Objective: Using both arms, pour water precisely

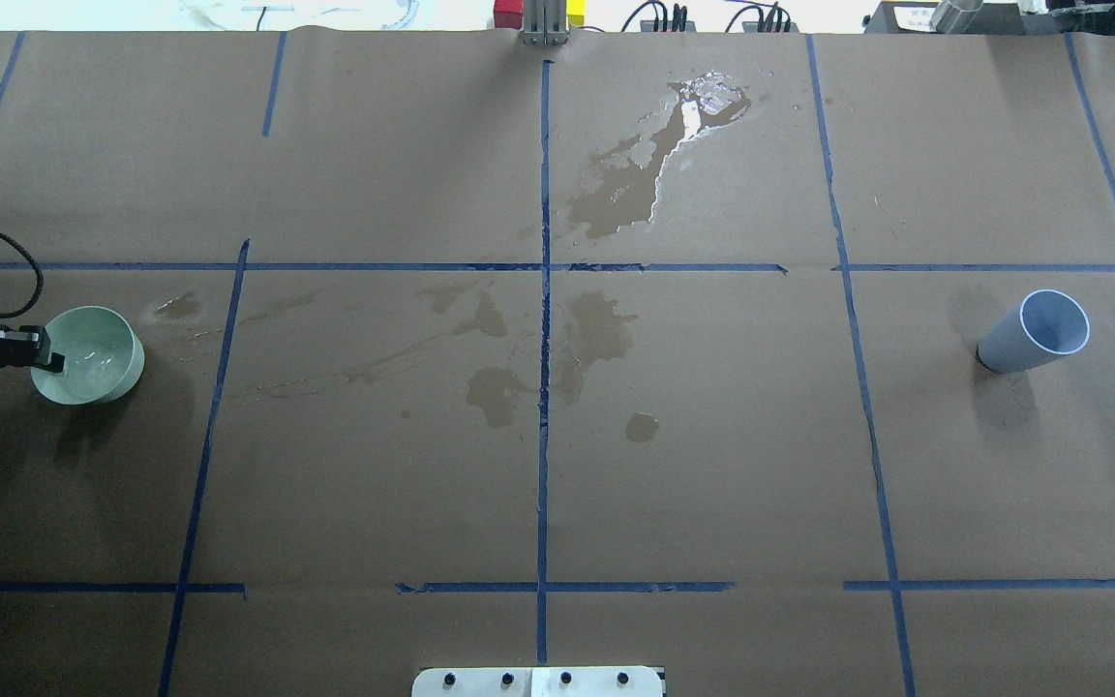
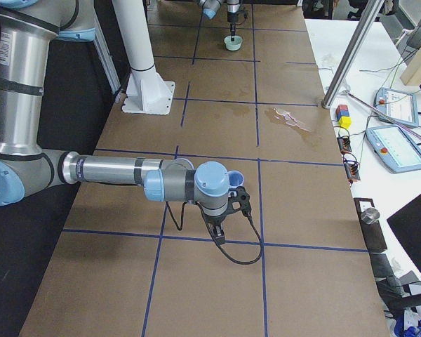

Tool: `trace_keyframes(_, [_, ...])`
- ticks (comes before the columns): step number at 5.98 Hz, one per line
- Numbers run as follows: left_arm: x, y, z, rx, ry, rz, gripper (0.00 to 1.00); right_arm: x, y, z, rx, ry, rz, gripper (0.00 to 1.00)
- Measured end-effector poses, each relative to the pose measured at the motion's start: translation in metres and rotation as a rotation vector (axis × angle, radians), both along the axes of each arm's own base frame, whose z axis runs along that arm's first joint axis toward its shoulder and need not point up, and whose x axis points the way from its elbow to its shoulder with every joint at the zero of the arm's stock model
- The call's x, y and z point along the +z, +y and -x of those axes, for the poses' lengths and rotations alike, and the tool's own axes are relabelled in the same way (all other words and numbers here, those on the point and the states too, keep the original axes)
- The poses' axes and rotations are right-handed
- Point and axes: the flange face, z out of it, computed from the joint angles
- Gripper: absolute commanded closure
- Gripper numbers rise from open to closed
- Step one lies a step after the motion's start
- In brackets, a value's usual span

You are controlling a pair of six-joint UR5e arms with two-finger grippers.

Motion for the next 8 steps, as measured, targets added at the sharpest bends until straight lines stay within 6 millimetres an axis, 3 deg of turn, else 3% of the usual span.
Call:
trace_keyframes(1, [-0.038,-0.011,-0.007,-0.004,0.004,0.0,1.0,0.001,0.001,0.0,0.0,0.0,0.002,0.0])
trace_keyframes(3, [-0.168,-0.047,-0.038,-0.017,0.007,0.025,1.0,0.001,0.002,0.0,0.001,-0.001,0.003,0.0])
trace_keyframes(4, [-0.23,-0.055,-0.073,-0.022,0.025,0.066,1.0,0.002,0.002,0.0,0.001,-0.001,0.004,0.0])
trace_keyframes(6, [-0.324,-0.032,-0.199,-0.052,0.043,0.148,1.0,0.002,0.002,0.0,0.001,0.0,0.006,0.0])
trace_keyframes(7, [-0.355,-0.025,-0.259,-0.08,0.04,0.172,1.0,0.003,0.002,0.0,0.001,0.0,0.006,0.0])
trace_keyframes(8, [-0.377,-0.021,-0.305,-0.098,0.029,0.186,1.0,0.003,0.002,0.0,0.002,0.0,0.007,0.0])
